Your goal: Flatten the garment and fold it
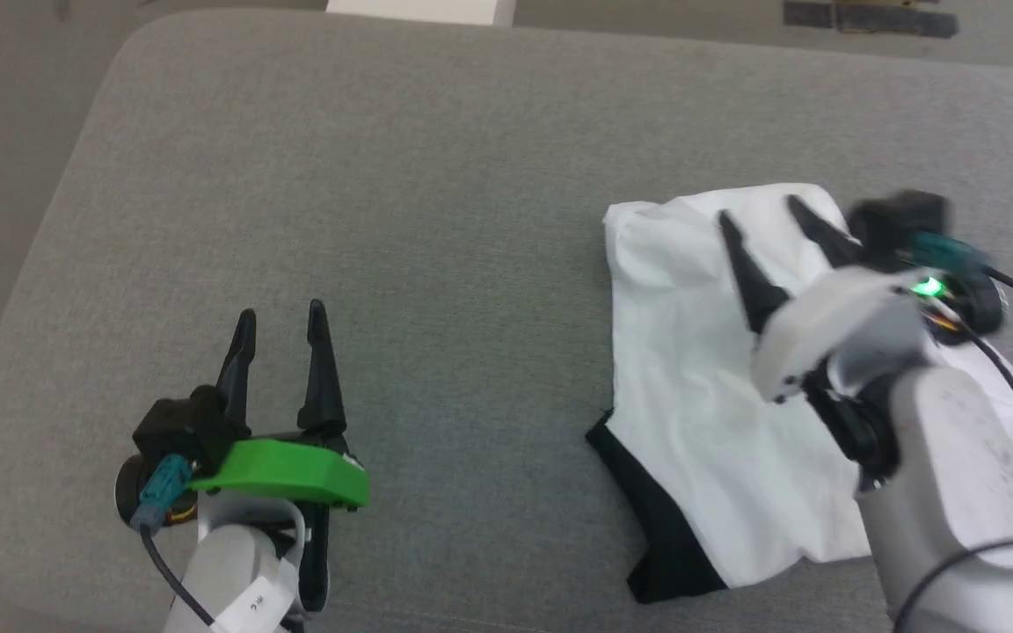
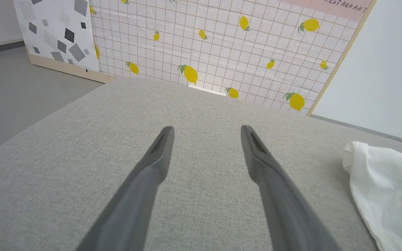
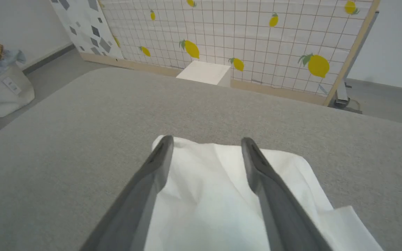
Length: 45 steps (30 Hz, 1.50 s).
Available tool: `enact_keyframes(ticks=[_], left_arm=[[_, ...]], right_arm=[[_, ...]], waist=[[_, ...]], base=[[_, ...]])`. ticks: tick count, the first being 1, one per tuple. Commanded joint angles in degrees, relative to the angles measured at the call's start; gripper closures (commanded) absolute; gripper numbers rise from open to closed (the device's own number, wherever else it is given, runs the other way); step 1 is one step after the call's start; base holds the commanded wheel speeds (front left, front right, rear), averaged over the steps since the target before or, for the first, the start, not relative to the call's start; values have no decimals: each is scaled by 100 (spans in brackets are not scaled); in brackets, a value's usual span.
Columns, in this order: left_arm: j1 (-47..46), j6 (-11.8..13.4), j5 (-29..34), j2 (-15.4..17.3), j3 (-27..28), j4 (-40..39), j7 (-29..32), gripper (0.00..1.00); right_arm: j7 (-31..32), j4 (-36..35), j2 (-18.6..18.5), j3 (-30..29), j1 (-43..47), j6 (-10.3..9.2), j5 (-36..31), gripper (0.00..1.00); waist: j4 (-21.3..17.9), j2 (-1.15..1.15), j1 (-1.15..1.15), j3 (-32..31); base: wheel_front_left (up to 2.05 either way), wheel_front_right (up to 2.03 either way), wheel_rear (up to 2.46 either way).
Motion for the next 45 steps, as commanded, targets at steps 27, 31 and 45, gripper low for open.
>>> enact_keyframes(ticks=[27,31,45], left_arm=[[-441,241,-405,-12,-436,4,-26,0],[-360,201,-305,-12,-312,46,-26,0],[-131,54,-130,-12,-148,150,-26,0]], right_arm=[[1491,1937,-319,1772,-2023,-8,135,100],[864,1114,-393,1197,-1971,-8,301,100],[954,-1192,-518,-2677,-122,-8,-597,100]], waist=[[686,0,0,590],[470,0,0,338],[-173,0,0,-163]], base=[[0,0,0],[0,0,0],[0,0,0]])
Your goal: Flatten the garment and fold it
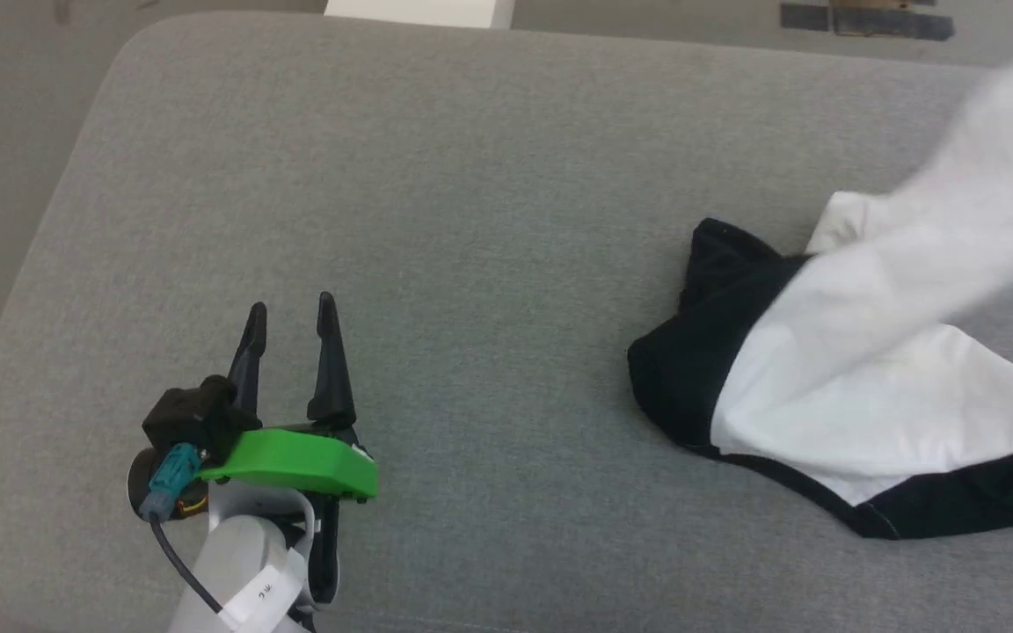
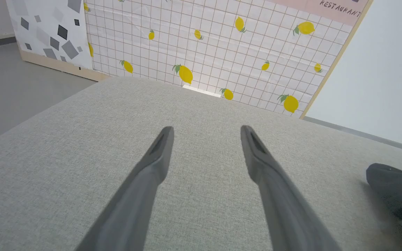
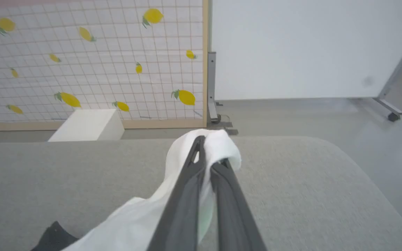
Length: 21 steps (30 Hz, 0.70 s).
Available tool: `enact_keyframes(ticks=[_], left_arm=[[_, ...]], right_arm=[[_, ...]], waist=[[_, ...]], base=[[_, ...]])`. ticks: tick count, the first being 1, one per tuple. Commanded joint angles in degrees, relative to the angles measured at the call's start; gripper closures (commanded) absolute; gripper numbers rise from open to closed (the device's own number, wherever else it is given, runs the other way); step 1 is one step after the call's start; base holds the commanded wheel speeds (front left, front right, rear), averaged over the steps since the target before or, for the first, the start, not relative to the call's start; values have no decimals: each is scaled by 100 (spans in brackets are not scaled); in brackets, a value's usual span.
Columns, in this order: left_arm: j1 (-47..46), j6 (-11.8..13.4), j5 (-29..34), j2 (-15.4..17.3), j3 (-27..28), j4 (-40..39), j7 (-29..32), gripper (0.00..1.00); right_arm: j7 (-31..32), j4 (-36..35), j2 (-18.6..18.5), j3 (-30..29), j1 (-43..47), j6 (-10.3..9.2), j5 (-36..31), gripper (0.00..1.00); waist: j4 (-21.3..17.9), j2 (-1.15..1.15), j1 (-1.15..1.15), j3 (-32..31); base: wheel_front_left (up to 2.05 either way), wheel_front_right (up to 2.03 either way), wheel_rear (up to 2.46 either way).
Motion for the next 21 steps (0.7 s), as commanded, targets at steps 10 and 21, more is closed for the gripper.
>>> enact_keyframes(ticks=[10,21], left_arm=[[6,-118,98,-10,-130,124,-27,0],[-524,-433,-93,-10,-996,498,-27,0]], right_arm=[[870,844,634,-1416,1784,-8,-512,100],[-444,353,734,-428,2482,-8,374,0]], waist=[[-226,0,0,-168],[-662,0,0,-277]], base=[[0,0,0],[0,0,0]])
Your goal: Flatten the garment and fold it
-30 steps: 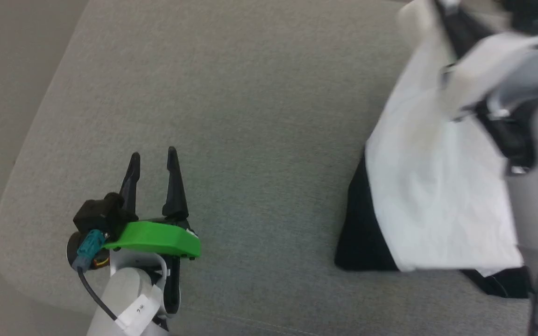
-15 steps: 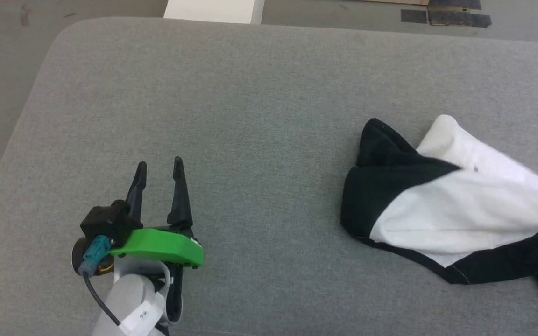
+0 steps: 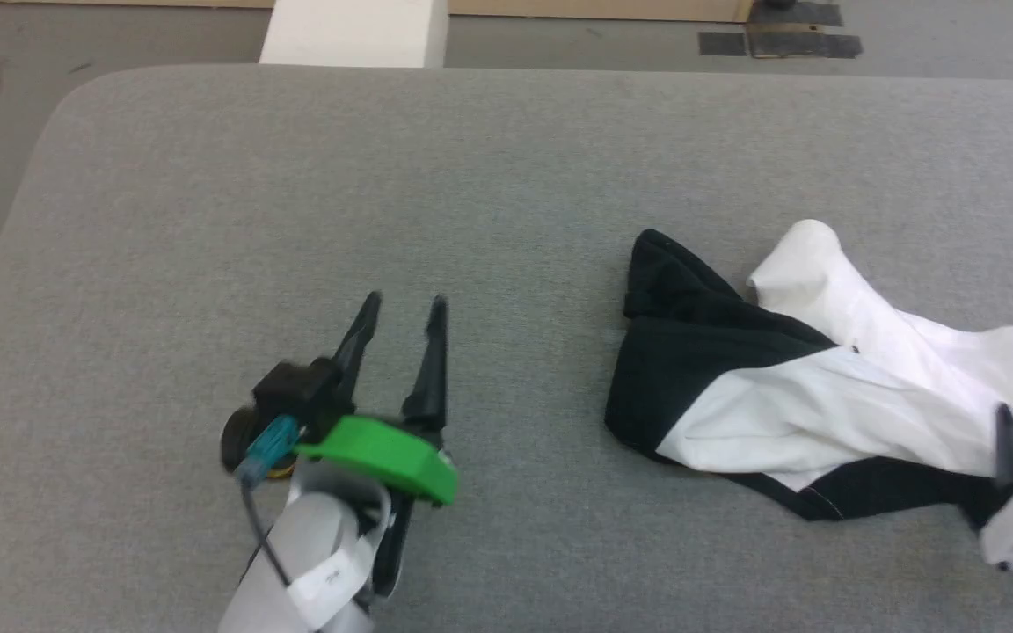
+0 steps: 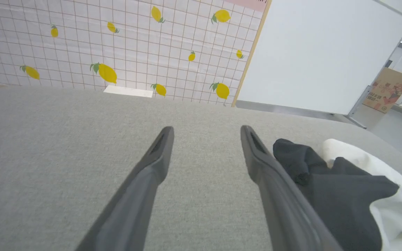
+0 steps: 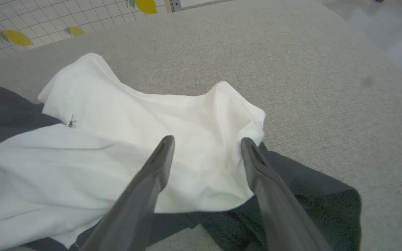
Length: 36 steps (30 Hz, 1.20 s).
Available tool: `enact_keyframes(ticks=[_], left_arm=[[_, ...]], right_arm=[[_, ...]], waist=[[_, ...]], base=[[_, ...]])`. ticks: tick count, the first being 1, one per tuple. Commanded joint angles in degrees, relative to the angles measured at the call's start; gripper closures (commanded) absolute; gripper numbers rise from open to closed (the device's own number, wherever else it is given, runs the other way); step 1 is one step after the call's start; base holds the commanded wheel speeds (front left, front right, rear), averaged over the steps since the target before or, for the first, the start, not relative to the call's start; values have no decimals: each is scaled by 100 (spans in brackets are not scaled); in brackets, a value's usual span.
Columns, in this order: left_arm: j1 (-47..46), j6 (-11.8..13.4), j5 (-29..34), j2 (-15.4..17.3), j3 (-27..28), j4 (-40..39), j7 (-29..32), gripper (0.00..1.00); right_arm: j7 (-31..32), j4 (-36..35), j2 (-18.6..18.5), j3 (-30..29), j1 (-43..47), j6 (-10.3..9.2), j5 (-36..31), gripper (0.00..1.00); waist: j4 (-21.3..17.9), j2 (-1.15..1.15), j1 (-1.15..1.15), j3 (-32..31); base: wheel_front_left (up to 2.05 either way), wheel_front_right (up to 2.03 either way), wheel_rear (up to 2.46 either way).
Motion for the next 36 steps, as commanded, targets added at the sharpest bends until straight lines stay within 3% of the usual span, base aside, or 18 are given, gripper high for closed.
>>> enact_keyframes(ticks=[1,6,12,23,24,25,26,31,36], left_arm=[[-274,-48,-66,-7,-115,85,-18,0],[-1172,-130,-322,-7,-754,595,472,0],[-2224,-135,-725,-7,-1420,1495,1460,0],[-3295,-99,-1013,-7,-2169,2677,3406,0],[-3354,-116,-1021,-7,-2210,2718,3504,17],[-3414,-129,-1004,-7,-2241,2742,3539,82],[-3453,-133,-999,-7,-2243,2744,3512,100],[-3468,-15,-1087,7,-2091,2715,3035,100],[-3119,295,-1295,184,-1552,2500,1957,100]], right_arm=[[-293,-182,12,259,163,-8,58,0],[-1316,-668,13,1249,462,-8,250,0],[-1855,-748,13,2104,382,-8,348,0],[-2318,-302,13,2600,34,-8,587,0],[-2345,-268,13,2623,7,-8,599,0],[-2367,-236,13,2644,-18,-8,612,0],[-2379,-213,13,2659,-33,-8,615,0],[-2411,-156,13,2659,-88,-8,603,0],[-2383,-166,14,2540,-109,-8,510,0]], waist=[[-190,0,0,26],[-557,0,0,222],[-951,0,0,557],[-1215,0,0,917],[-1207,0,0,922],[-1192,0,0,922],[-1176,0,0,916],[-982,0,0,827],[-635,0,0,649]], base=[[0,0,0],[0,0,0],[0,0,0],[0,0,0],[0,0,0],[0,0,0],[0,0,0],[0,0,0],[0,0,0]])
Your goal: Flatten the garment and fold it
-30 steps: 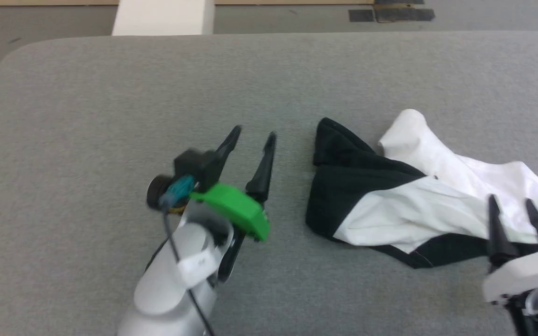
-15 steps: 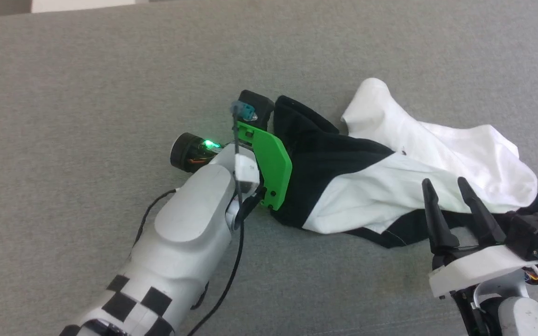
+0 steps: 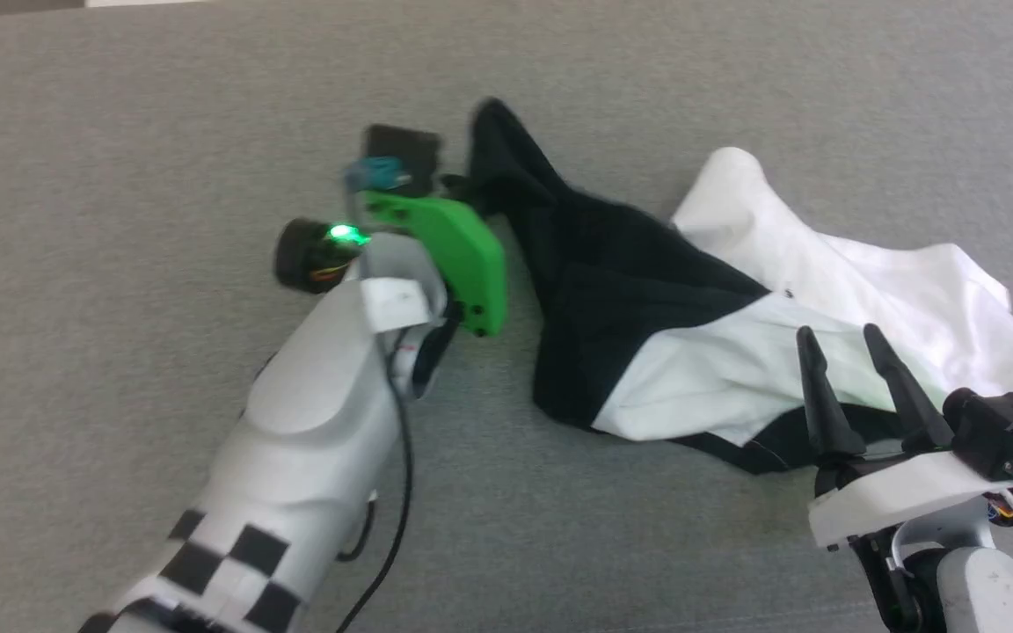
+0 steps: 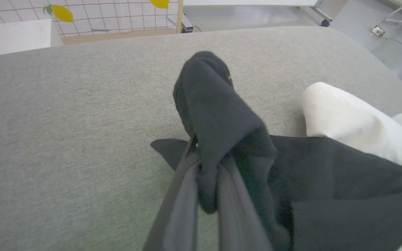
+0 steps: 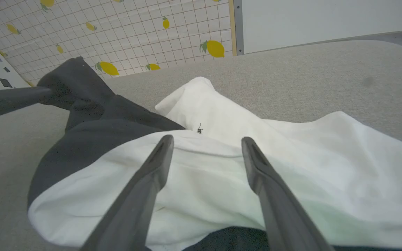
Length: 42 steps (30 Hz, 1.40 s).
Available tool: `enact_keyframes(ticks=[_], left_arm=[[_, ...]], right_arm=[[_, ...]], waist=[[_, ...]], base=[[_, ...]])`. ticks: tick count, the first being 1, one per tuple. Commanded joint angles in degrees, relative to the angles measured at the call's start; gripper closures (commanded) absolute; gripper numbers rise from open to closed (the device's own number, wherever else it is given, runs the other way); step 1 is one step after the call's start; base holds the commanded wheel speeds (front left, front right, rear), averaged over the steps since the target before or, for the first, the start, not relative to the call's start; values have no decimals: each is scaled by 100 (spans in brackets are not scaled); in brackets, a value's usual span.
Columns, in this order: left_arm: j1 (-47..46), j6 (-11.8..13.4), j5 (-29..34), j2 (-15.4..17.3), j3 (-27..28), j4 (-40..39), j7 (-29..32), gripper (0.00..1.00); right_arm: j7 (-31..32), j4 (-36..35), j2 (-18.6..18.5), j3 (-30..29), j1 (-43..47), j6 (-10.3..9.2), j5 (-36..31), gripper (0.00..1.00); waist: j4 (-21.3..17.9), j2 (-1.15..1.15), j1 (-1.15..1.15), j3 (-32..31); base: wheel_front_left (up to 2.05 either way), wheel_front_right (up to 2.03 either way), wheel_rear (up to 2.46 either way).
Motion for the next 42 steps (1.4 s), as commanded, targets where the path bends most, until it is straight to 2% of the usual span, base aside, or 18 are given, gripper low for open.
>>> enact_keyframes(ticks=[1,7,15,17,21,22,23,28,32,37,40,42], left_arm=[[240,106,-98,158,140,-58,-227,100],[1082,570,-357,803,825,-522,-849,100],[2542,1232,-702,1561,1536,-1238,-853,100],[2859,1424,-675,1710,1605,-1340,-817,100],[3358,1642,-735,1737,1637,-1567,-705,100],[3436,1637,-763,1714,1636,-1615,-712,69],[3512,1594,-787,1688,1620,-1692,-747,0],[3634,1448,-622,1624,1446,-2116,-1119,0],[3617,1381,-387,1415,1136,-2658,-1410,0],[3213,943,47,1132,260,-3160,-1297,0],[2785,605,348,973,-337,-3088,-1017,0],[2412,292,524,822,-742,-2918,-819,0]], right_arm=[[0,-16,6,-38,-90,-9,-42,0],[144,-140,6,-129,-31,-9,-120,0],[335,-256,6,-173,47,-9,-132,0],[364,-260,6,-178,73,-9,-126,0],[404,-257,6,-198,133,-9,-120,0],[412,-253,6,-192,145,-9,-120,0],[421,-251,6,-183,158,-9,-117,0],[396,-293,6,-191,178,-9,-113,0],[367,-335,6,-225,200,-9,-104,0],[362,-383,6,-282,216,-9,-97,0],[344,-413,6,-315,197,-9,-80,0],[323,-460,6,-351,177,-9,-60,0]], waist=[[318,0,0,-187],[841,0,0,-392],[1289,0,0,-593],[1341,0,0,-633],[1408,0,0,-709],[1409,0,0,-725],[1407,0,0,-741],[1373,0,0,-808],[1315,0,0,-836],[1196,0,0,-780],[1085,0,0,-715],[968,0,0,-644]], base=[[0,0,0],[0,0,0],[0,0,0],[0,0,0],[0,0,0],[0,0,0],[0,0,0],[0,0,0],[0,0,0],[0,0,0],[0,0,0],[0,0,0]])
